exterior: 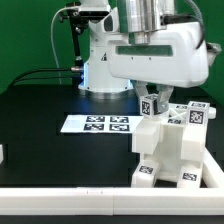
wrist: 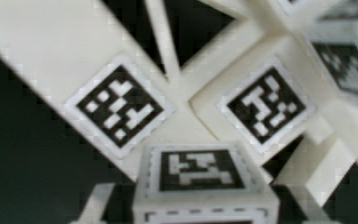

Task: Assemble chair

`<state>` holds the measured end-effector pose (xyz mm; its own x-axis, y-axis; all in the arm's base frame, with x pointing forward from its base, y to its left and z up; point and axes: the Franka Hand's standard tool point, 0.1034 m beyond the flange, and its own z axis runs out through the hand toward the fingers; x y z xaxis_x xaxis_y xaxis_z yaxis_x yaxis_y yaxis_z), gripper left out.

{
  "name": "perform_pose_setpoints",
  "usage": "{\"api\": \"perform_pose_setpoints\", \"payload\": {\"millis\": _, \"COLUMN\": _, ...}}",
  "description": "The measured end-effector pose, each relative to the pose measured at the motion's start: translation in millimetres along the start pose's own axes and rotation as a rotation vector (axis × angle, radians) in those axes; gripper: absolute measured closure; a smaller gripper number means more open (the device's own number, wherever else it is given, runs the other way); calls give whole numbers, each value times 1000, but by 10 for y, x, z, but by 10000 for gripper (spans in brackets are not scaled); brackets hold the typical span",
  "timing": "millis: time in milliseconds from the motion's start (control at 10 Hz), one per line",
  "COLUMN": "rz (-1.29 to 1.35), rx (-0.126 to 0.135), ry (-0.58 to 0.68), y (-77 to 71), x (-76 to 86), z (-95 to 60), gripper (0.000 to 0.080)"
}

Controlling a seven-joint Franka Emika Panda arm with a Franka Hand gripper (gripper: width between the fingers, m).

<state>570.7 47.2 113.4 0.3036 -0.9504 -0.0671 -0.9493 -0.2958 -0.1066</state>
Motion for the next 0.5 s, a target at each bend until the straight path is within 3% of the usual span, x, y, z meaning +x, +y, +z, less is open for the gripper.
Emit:
{"api": "perform_pose_setpoints", "payload": {"millis": 300, "rz": 409, "rx": 4, "ry": -13, "y": -1, "x": -5, "z": 10, "gripper": 526}}
{"api": "perform_pose_setpoints", "payload": {"millis": 400, "rz": 571, "rx": 37, "ry": -21, "y": -27, "x": -10, "z": 27, "gripper": 526}}
{"api": "perform_pose_setpoints", "payload": {"millis": 500, "rz": 658, "rx": 39, "ry": -27, "y": -30, "x": -36, "z": 55, "gripper": 529}}
